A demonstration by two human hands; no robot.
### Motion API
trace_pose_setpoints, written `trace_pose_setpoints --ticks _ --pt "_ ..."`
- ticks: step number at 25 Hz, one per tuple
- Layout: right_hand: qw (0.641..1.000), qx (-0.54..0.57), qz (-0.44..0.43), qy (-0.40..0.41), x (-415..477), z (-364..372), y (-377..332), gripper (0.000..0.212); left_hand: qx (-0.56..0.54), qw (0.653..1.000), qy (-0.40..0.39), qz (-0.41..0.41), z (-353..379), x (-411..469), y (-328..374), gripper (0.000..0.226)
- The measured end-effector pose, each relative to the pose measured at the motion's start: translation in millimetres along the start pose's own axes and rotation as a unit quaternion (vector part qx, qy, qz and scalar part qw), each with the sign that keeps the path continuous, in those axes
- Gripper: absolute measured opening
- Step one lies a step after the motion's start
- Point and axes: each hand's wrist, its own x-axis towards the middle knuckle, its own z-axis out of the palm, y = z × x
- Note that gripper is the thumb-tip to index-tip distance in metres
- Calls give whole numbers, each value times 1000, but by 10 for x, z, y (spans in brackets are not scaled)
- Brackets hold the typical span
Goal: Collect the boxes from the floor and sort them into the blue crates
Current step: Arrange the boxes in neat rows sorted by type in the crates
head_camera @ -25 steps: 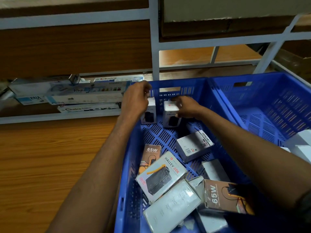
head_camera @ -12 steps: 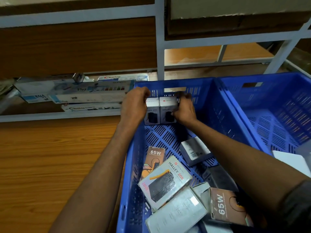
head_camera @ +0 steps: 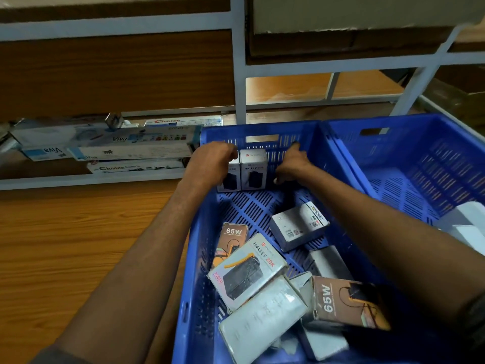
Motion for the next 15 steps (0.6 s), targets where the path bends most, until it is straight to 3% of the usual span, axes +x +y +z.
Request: trace_pose_setpoints --ticks 2,4,6,9,12,15 --pt "992 -106 -40 -60 -176 -249 23 96 7 998 -61 17 -33 -63 67 29" --pt "954 -225 -99 -171 -378 -379 83 70 -22 987 -159 30 -50 -116 199 32" --pt "905 -291 -126 -282 -512 -319 179 79 -55 960 -273 25 -34 -145 359 44" --pt "869 -337 -126 -339 -569 -52 384 104 -75 929 -361 26 34 -227 595 53" --pt "886 -316 -160 -300 -580 48 478 94 -109 937 -332 29 178 -301 612 54" --pt "949 -122 -205 -206 -530 -91 441 78 -218 935 -280 -10 178 -339 480 59"
